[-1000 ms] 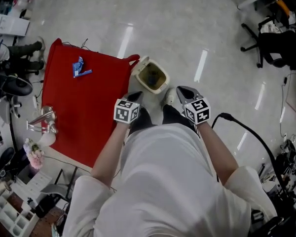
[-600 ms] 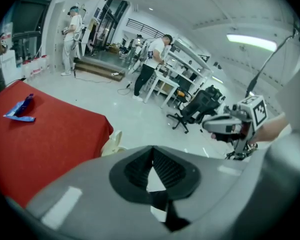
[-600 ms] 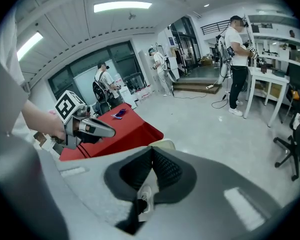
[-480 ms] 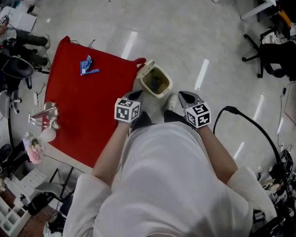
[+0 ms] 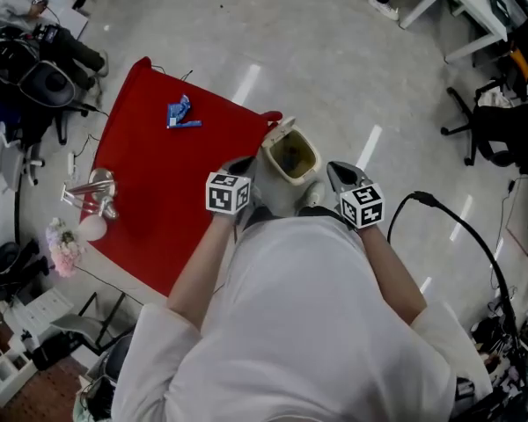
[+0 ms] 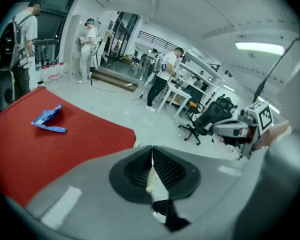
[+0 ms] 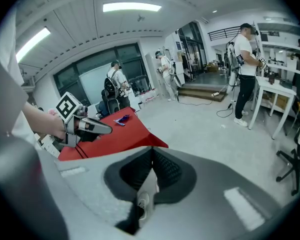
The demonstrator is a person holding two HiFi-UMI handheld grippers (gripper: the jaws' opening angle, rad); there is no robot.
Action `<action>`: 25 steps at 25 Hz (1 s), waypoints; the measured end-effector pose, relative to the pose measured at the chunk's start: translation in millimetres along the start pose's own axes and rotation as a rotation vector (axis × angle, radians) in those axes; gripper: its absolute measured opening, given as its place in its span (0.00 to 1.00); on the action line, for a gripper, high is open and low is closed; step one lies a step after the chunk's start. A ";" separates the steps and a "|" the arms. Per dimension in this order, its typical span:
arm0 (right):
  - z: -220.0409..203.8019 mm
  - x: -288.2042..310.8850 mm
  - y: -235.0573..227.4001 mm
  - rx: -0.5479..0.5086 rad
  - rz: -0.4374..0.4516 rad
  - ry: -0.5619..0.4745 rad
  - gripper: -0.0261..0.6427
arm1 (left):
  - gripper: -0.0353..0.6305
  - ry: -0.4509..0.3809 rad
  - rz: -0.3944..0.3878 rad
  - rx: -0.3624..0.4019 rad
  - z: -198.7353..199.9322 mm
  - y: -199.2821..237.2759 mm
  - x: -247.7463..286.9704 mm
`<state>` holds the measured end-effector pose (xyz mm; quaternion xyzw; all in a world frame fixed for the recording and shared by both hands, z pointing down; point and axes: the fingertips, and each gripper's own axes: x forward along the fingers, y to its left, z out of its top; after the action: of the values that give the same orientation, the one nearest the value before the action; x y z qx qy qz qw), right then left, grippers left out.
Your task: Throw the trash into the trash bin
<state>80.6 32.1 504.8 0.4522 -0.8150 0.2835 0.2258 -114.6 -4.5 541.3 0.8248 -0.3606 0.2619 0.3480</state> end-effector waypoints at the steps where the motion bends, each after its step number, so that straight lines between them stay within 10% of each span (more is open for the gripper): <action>1: 2.7 2.1 2.2 -0.005 0.002 -0.003 0.04 | 0.07 -0.011 0.012 -0.006 1.3 6.3 -4.7; 25: 64.3 85.6 71.2 -0.137 0.127 0.007 0.04 | 0.26 -0.140 0.339 0.000 41.5 196.9 -96.4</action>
<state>-30.0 -32.2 492.5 0.3820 -0.8588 0.2425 0.2404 -318.2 -94.4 525.5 0.7684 -0.5177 0.2589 0.2730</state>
